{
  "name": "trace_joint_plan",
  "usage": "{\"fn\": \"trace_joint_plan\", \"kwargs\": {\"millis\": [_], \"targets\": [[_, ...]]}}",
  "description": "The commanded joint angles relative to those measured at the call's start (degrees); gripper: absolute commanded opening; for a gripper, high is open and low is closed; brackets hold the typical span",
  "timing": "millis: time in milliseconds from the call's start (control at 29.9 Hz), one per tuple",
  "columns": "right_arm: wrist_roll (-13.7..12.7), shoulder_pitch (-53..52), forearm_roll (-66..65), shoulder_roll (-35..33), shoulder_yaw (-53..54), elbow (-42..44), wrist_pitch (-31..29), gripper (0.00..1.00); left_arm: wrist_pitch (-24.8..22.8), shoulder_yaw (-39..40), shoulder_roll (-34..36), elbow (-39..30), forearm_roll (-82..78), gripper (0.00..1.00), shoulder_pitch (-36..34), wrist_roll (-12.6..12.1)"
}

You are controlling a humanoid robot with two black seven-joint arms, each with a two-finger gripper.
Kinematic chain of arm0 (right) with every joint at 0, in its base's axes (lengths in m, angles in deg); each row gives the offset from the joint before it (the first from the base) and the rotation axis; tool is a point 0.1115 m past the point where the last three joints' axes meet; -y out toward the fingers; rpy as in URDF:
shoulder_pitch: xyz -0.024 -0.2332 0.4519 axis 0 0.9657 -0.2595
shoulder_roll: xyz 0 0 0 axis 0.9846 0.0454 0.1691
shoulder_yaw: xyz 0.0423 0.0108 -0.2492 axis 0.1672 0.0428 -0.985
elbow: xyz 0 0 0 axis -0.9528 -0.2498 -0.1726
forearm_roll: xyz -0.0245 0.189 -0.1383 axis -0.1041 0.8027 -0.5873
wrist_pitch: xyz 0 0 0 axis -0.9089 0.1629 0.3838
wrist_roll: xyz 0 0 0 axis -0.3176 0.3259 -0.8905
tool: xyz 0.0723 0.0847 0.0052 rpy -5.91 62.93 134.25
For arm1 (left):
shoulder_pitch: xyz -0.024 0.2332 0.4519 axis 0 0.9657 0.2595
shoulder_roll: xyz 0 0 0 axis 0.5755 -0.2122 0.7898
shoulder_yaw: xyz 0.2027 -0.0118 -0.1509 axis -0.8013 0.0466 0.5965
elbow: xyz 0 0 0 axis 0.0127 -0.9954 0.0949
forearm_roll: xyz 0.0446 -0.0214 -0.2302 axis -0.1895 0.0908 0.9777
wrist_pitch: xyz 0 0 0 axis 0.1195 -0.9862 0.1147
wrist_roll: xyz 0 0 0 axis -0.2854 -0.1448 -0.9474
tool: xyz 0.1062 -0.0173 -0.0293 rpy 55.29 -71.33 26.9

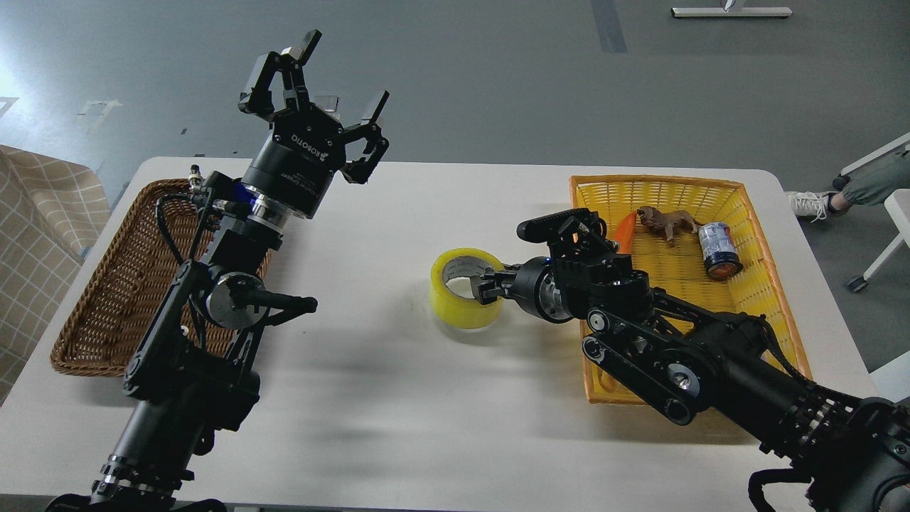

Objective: Place and transfer tape with both arms
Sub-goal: 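Release the tape roll and pull the right gripper back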

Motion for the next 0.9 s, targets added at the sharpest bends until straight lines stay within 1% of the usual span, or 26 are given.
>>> {"fn": "trace_joint_plan", "kwargs": {"millis": [0,33,100,167,234,268,301,335,401,468,569,669,736,803,836,870], "targets": [[-0.01,0.41,0.09,0.0,-0.11,-0.16,-0.09,0.02,-0.15,0.35,0.0,0.03,0.0,0.98,0.07,0.0],[-0.01,0.5,0.1,0.0,-0.11,-0.16,-0.17,0.04,-0.15,0.35,0.0,0.03,0.0,0.98,0.07,0.0],[-0.01,0.5,0.1,0.0,-0.11,-0.42,-0.17,0.12,-0.15,0.35,0.0,0.03,0.0,0.98,-0.02,0.0],[0.08,0.41,0.1,0.0,-0.11,-1.21,-0.17,0.14,0.11,0.44,0.0,0.03,0.0,0.98,-0.02,0.09],[-0.01,0.41,0.1,0.0,0.15,-2.26,-0.09,0.36,0.11,0.79,0.0,0.03,0.0,0.98,0.07,0.09],[-0.01,0.41,0.1,0.0,0.33,-2.53,-0.09,0.45,0.11,0.88,0.0,0.03,0.0,0.98,0.07,0.09],[-0.01,0.41,0.1,0.0,0.42,-2.88,-0.09,0.5,0.02,1.14,0.0,0.03,0.08,0.98,0.07,0.09],[-0.01,0.41,0.1,0.0,0.5,-2.97,-0.09,0.52,-0.06,1.23,0.0,0.03,0.09,0.98,0.07,0.0],[-0.18,0.41,0.1,0.0,1.29,-3.06,0.09,0.61,-0.24,1.4,0.0,0.03,0.0,0.98,0.33,0.0],[-0.36,0.5,0.1,0.0,1.73,-3.49,0.09,0.62,-0.24,1.49,0.0,0.03,0.0,0.98,0.33,0.0],[-0.36,1.2,0.1,0.0,2.0,-4.64,0.09,0.71,-0.24,1.49,0.44,0.03,0.0,0.98,0.51,0.0],[-0.36,1.29,0.1,0.0,2.26,-4.9,0.96,0.78,-0.33,1.58,1.05,-0.06,0.0,0.98,0.77,0.0],[-0.45,1.2,0.1,0.0,3.22,-5.08,1.06,0.81,-0.24,1.58,1.58,-0.06,0.08,0.98,0.77,0.0],[-0.36,1.2,0.1,0.0,6.38,-5.87,2.02,0.89,0.11,1.58,1.85,-0.06,0.0,0.98,0.77,0.0],[-0.45,1.2,0.1,0.0,8.39,-7.0,2.63,0.95,0.29,1.58,1.85,-0.06,0.08,0.98,0.77,0.0],[-0.45,1.2,0.1,0.0,10.07,-8.4,3.16,0.96,0.46,1.49,1.76,-0.06,0.0,0.98,0.77,0.0]]}}
